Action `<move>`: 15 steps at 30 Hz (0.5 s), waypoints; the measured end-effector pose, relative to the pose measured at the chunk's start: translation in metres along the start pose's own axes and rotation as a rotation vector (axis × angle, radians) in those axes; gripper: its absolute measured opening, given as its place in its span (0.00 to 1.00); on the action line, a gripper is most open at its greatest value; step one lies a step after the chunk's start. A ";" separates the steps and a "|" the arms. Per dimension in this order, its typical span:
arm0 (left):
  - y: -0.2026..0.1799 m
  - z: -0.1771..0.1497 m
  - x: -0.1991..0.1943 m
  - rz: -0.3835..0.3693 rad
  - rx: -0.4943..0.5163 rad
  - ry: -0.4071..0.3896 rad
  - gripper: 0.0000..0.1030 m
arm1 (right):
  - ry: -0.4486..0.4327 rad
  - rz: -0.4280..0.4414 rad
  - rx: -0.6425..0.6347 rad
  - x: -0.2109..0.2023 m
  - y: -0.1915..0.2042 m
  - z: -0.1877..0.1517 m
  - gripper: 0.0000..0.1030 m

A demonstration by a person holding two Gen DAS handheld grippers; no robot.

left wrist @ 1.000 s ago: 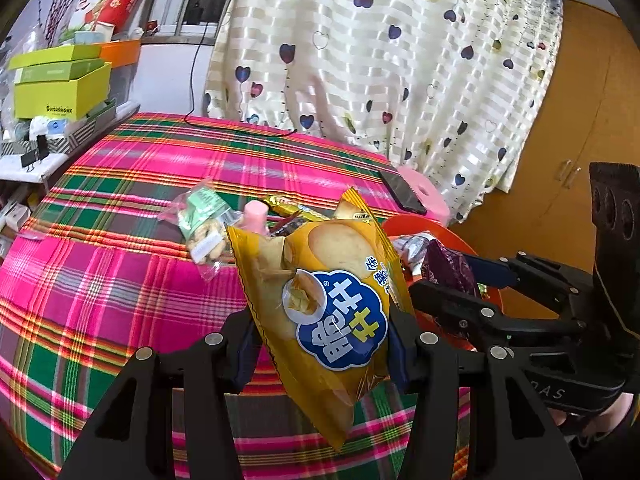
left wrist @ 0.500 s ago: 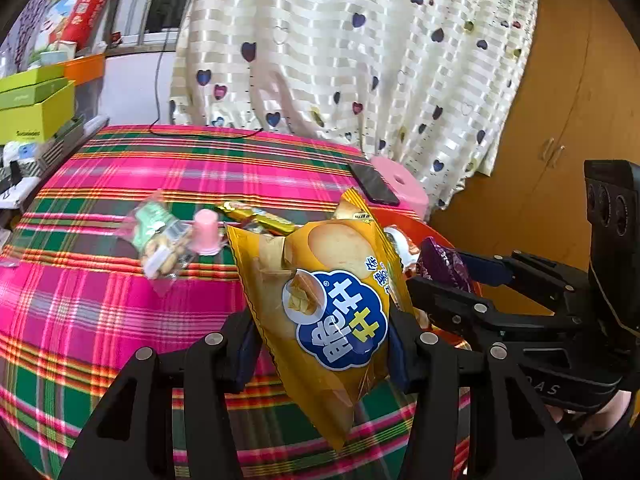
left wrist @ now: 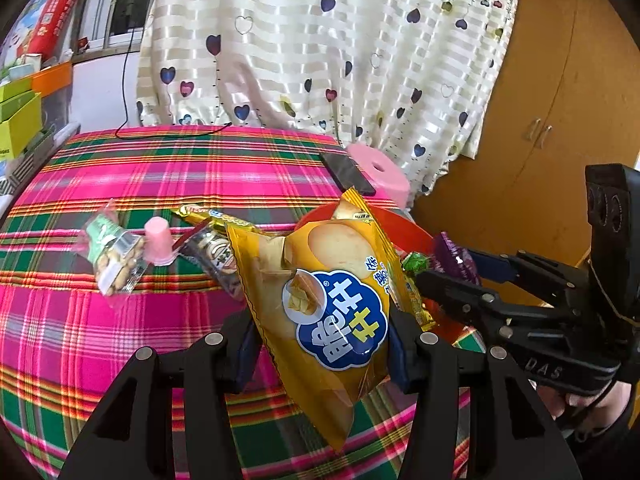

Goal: Organize snacks
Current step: 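Carry the yellow chip bag and purple packet over the red bowl with both tools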

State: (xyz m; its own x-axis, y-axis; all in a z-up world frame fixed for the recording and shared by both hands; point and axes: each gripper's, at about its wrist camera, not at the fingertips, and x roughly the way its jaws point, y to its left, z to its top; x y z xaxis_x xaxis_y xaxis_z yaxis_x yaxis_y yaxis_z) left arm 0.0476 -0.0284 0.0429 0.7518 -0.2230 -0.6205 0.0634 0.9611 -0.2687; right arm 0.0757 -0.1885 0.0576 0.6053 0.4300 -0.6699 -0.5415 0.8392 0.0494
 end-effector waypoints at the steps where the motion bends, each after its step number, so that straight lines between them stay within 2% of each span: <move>1: -0.001 0.001 0.002 -0.001 0.000 0.001 0.51 | 0.001 -0.009 0.011 0.000 -0.005 -0.001 0.44; 15: -0.016 0.007 0.034 -0.040 0.039 0.061 0.51 | 0.050 -0.045 0.071 0.016 -0.037 -0.012 0.45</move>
State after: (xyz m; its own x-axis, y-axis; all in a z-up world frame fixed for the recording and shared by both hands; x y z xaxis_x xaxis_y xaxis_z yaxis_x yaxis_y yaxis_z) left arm 0.0771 -0.0502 0.0316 0.7065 -0.2700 -0.6542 0.1190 0.9565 -0.2663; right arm 0.0988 -0.2165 0.0358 0.5974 0.3756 -0.7085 -0.4708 0.8795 0.0693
